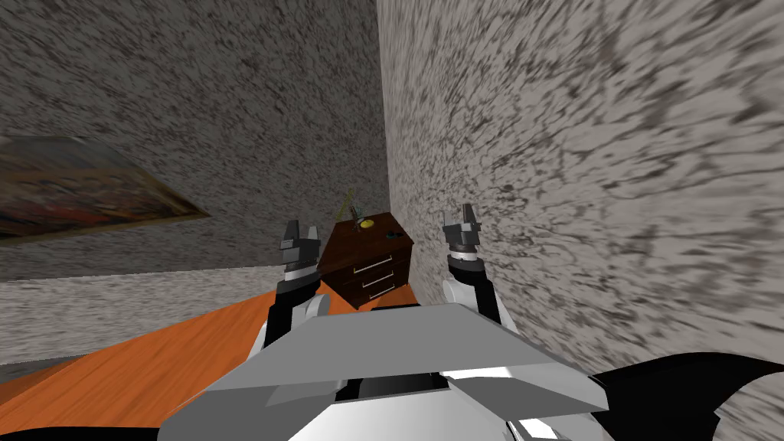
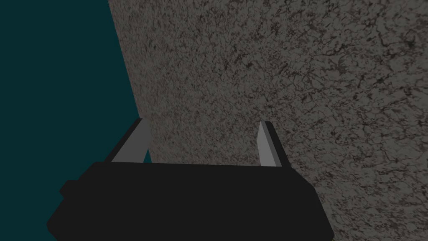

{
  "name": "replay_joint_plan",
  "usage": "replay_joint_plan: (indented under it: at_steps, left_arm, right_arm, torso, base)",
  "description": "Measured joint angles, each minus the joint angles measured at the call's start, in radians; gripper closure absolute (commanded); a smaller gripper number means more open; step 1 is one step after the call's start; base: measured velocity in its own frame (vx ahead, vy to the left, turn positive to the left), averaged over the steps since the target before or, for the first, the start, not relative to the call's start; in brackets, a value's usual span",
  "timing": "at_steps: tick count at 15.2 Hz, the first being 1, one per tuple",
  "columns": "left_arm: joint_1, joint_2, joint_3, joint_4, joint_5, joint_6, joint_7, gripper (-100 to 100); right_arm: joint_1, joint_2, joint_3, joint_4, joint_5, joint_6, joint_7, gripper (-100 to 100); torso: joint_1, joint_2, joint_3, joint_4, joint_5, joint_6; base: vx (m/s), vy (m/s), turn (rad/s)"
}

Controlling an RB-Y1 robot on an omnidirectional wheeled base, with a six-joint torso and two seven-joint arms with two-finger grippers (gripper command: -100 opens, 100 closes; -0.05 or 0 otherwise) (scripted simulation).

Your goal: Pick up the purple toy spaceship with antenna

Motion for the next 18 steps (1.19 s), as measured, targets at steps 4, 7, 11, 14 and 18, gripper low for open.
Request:
replay_joint_plan:
  at_steps: [4,7,11,14,18]
  left_arm:
    - [0.0,0.0,0.0,0.0,0.0,0.0,0.0,0]
    - [0.0,0.0,0.0,0.0,0.0,0.0,0.0,0]
    - [0.0,0.0,0.0,0.0,0.0,0.0,0.0,0]
    - [0.0,0.0,0.0,0.0,0.0,0.0,0.0,0]
    - [0.0,0.0,0.0,0.0,0.0,0.0,0.0,0]
  right_arm:
    - [-0.025,-0.072,0.001,0.033,-0.041,0.002,-0.037,-100]
    - [-0.051,-0.116,0.007,0.07,-0.088,0.008,-0.084,-100]
    - [-0.094,-0.156,0.009,0.129,-0.158,0.018,-0.154,-100]
    - [-0.132,-0.179,0.005,0.184,-0.215,0.023,-0.21,-100]
    - [-0.186,-0.195,0.006,0.253,-0.288,0.043,-0.282,-100]
  torso:
    - [-0.001,0.007,0.004,0.001,0.0,0.0]
    - [0.0,0.01,0.006,0.002,0.0,0.0]
    - [-0.001,0.011,0.006,0.003,0.0,0.0]
    - [0.001,0.01,0.006,0.002,0.0,0.0]
    - [0.001,0.01,0.006,0.002,0.0,0.0]
  base:
    - [-0.108,-0.001,0.035]
    - [-0.154,0.014,0.035]
    - [-0.144,-0.004,0.044]
    - [-0.128,0.021,0.046]
    - [-0.138,0.017,0.057]
